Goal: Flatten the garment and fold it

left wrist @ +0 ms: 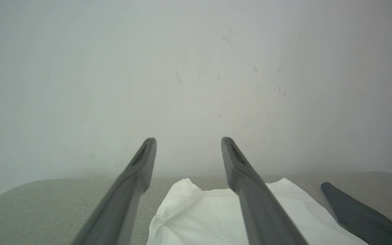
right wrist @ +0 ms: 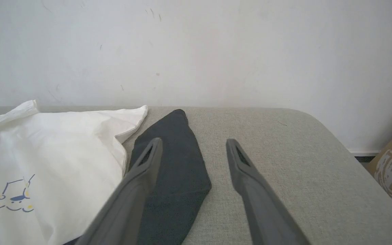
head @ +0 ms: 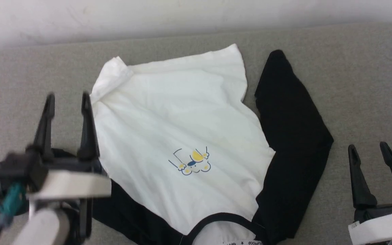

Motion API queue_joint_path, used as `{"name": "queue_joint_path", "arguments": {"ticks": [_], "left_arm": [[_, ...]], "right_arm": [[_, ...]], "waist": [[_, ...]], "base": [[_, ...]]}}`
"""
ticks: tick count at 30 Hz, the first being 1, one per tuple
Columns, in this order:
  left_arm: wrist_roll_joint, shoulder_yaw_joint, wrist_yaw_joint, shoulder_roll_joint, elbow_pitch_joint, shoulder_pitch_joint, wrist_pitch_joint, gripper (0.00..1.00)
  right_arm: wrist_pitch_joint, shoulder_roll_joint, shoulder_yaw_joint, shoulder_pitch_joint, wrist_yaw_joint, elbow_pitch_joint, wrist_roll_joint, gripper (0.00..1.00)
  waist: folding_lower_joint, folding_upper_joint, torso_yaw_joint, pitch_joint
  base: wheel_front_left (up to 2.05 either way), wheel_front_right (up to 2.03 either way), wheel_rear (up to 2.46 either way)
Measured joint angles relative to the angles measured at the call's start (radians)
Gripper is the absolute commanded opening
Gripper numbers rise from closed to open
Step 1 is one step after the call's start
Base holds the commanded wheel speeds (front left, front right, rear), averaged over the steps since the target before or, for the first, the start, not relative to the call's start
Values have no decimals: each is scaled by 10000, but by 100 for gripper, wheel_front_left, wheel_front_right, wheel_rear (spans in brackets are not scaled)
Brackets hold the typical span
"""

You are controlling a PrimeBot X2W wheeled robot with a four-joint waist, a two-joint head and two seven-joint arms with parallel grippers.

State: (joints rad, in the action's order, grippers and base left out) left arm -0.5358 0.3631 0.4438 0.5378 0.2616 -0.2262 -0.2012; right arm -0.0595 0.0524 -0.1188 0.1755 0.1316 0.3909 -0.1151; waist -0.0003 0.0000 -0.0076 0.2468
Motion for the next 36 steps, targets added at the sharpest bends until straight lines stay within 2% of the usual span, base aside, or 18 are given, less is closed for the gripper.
{"name": "queue_joint_path", "arguments": {"ticks": [2, 8, 12, 14, 21, 30, 36], "left_arm": [[88, -56, 217, -58, 359, 852, -265, 100], [487, -351, 790, -734, 970, 3307, -543, 100], [1124, -412, 846, -1064, 1241, 4429, -548, 100], [1289, -422, 826, -1321, 1248, 4785, -556, 100], [1881, -430, 307, -2025, 1062, 5156, -556, 100], [2305, -594, -48, -2203, 848, 5153, -556, 100], [2406, -686, -221, -2366, 838, 5100, -556, 100]], "right_arm": [[21, 2, -25, 133, 0, 29, -23, 100], [211, 2, -205, 630, 0, 17, -199, 100], [414, 4, -293, 971, 0, -44, -291, 100], [535, 4, -299, 1124, 0, -140, -345, 100], [886, 2, -267, 1383, 0, -531, -514, 100], [861, 2, -295, 1307, 0, -573, -424, 100], [161, 2, -328, 181, 0, -67, -142, 100]], "waist": [[0, 0, -21, -223], [0, 0, -56, -811], [1, 0, -29, -1137], [1, 0, -3, -1271], [3, 0, 143, -1480], [2, 0, 139, -1476], [3, 0, 125, -1227]], "base": [[0, 0, 0], [0, 0, 0], [0, 0, 0], [0, 0, 0], [0, 0, 0], [0, 0, 0], [0, 0, 0]]}}
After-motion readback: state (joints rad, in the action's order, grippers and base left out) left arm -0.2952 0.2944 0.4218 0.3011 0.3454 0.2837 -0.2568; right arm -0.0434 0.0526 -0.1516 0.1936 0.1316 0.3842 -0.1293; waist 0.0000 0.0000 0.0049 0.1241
